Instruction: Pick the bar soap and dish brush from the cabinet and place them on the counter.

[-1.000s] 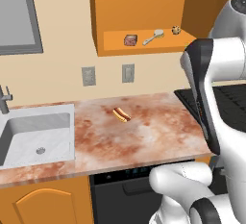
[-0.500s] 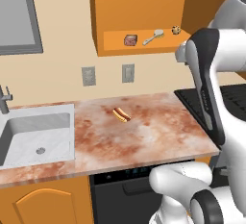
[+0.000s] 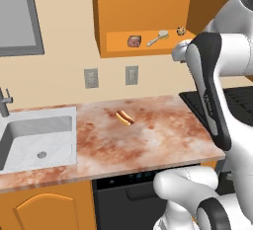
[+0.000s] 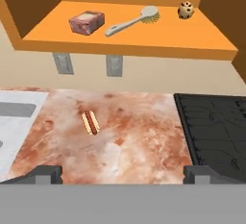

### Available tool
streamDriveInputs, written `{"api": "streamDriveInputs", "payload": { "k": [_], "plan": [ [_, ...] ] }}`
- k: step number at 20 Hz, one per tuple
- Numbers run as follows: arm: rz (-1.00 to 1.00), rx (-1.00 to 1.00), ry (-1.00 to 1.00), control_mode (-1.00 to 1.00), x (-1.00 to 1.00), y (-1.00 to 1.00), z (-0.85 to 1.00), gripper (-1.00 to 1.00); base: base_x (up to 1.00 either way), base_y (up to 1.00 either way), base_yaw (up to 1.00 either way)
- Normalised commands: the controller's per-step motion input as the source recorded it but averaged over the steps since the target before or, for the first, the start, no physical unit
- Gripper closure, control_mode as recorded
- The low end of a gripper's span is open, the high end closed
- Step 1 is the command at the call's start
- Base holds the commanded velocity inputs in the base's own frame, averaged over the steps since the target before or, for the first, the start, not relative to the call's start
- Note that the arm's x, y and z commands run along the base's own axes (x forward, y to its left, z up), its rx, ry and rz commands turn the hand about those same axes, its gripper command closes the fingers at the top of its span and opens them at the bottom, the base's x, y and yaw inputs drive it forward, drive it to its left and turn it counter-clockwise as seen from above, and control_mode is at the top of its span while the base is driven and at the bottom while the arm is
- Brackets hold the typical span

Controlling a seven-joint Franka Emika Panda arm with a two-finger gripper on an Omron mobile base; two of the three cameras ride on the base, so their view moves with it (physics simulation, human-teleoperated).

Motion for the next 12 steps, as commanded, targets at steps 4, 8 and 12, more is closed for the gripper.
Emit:
{"api": "streamDriveInputs", "payload": {
  "k": [4,8,12],
  "plan": [
    [0.08,0.02,-0.05,-1.0,0.24,0.21,0.05,-1.0,0.0,0.0,0.0],
    [0.08,0.01,-0.01,-1.0,0.29,0.18,0.15,-1.0,0.0,0.0,0.0],
    [0.09,0.0,0.0,-1.0,0.22,0.19,0.2,-1.0,0.0,0.0,0.0]
  ]
}}
